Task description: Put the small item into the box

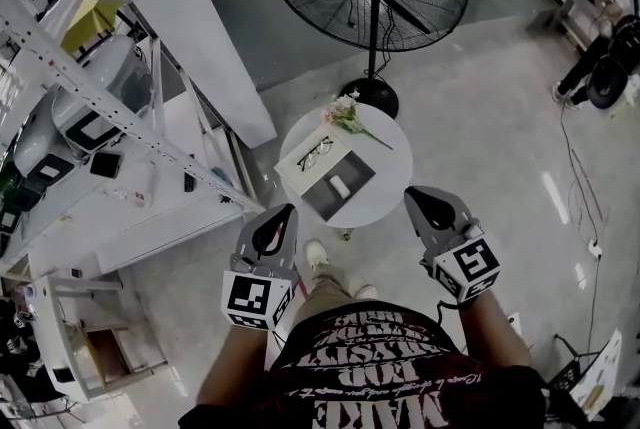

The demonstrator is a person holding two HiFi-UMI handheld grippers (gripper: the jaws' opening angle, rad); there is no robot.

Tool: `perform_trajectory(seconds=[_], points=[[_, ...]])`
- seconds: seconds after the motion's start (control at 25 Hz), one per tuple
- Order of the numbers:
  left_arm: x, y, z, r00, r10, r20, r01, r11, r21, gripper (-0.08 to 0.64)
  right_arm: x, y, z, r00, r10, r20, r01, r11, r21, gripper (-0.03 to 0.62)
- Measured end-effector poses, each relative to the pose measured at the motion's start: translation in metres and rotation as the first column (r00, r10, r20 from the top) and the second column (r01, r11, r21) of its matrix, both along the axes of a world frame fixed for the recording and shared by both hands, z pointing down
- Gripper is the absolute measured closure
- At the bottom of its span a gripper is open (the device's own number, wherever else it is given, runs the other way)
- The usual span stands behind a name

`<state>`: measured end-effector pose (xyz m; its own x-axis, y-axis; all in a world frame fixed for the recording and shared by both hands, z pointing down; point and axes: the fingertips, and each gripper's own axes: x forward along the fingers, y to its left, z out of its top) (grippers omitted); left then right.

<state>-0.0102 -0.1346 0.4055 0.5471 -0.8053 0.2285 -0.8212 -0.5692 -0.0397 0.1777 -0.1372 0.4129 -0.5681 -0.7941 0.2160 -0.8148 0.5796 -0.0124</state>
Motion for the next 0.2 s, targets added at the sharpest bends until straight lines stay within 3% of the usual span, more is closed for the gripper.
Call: perform_trajectory(seconds=[0.2], points=[[0.0049,-0.0074,0.0035,1.000,-0.001,0.011,0.001,1.000,-0.001,0.557,0.0013,-0.0105,0.0079,1.000,-0.011,-0.002,0.011,1.000,-0.017,0.565]])
